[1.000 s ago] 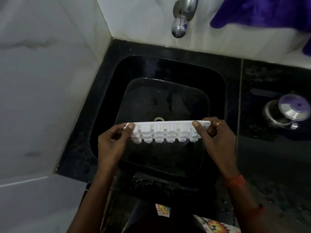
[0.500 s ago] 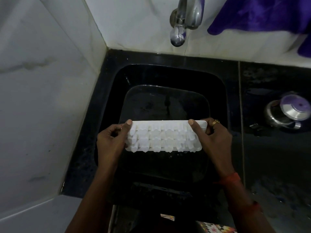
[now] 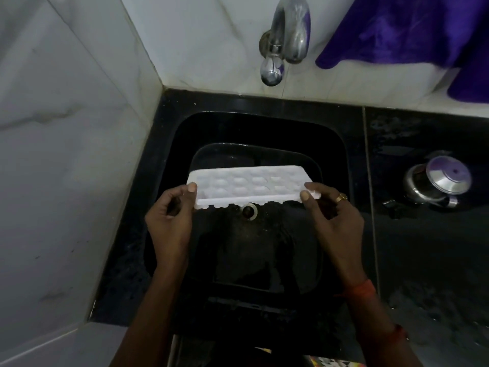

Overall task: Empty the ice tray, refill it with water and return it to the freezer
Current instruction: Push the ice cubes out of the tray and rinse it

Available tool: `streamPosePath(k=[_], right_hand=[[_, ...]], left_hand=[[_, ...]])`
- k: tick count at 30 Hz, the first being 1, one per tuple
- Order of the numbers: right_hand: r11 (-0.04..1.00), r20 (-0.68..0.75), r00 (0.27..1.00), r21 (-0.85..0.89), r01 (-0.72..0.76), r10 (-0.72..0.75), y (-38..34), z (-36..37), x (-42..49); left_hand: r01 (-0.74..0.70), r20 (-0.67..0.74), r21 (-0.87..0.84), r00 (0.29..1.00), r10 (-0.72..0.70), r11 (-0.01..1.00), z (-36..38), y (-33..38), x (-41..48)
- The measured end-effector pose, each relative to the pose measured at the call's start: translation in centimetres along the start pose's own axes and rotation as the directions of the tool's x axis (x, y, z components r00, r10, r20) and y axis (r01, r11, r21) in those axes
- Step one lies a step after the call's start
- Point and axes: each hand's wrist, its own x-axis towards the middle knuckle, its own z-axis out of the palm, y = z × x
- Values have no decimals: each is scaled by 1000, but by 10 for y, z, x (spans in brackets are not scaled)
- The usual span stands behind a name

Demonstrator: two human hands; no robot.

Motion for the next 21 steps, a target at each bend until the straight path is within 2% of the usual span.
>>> streamPosePath(k=[3, 5, 8, 11, 18, 21], right_hand=[[985, 1, 996, 150, -86, 87, 1, 1, -2], [956, 35, 989, 256, -145, 140, 2, 0, -3], [911, 77, 981, 363, -195, 179, 5, 0, -1], [883, 120, 972, 408, -232, 200, 7, 0, 2], [892, 173, 945, 319, -320, 277, 12, -1, 24], [932, 189, 950, 219, -288, 249, 14, -2, 48]], left_hand=[[14, -26, -58, 1000, -15, 998, 5, -1, 1], [91, -41, -145, 994, -98, 985, 7, -3, 5], [362, 61, -358, 929, -365, 861, 13, 0, 9], [546, 175, -340, 837, -519, 766, 17, 5, 9], [587, 192, -256, 810, -555, 768, 24, 8, 21], [559, 155, -226, 829, -537, 798, 30, 9, 28]])
